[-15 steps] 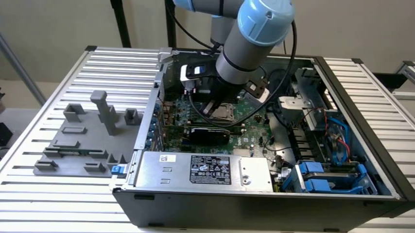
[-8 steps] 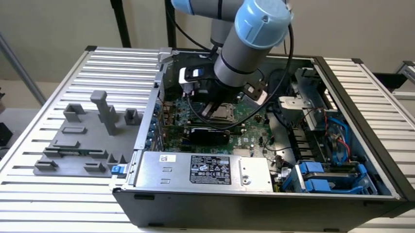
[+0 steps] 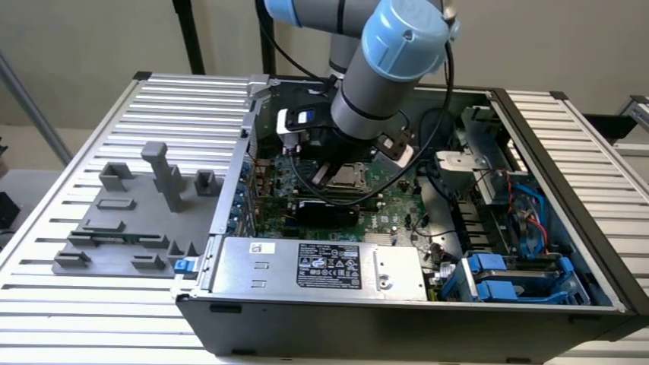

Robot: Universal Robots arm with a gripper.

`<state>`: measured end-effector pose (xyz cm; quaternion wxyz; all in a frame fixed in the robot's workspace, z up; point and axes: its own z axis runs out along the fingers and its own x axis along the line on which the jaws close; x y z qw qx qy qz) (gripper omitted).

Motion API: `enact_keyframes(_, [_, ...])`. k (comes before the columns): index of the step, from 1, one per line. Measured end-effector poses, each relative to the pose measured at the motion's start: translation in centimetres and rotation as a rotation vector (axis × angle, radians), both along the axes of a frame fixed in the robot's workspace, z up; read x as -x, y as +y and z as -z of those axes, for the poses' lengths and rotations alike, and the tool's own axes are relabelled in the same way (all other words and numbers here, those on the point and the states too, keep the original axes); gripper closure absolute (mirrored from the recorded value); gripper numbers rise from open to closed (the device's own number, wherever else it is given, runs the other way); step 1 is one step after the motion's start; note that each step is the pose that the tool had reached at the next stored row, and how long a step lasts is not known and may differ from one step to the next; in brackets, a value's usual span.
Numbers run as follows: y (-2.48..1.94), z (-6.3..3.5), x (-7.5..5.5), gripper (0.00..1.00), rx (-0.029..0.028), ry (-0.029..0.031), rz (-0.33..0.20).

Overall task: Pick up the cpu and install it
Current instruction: 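Install the second cpu locking lever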

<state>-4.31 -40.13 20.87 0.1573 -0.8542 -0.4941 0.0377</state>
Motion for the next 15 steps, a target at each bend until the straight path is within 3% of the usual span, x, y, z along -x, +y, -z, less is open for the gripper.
enact_keyframes(9, [0.00, 0.70, 0.26, 0.89, -0.0176, -0.0089, 0.000])
enact_keyframes(15, [0.05, 0.90, 0.29, 0.89, -0.0225, -0.0100, 0.000])
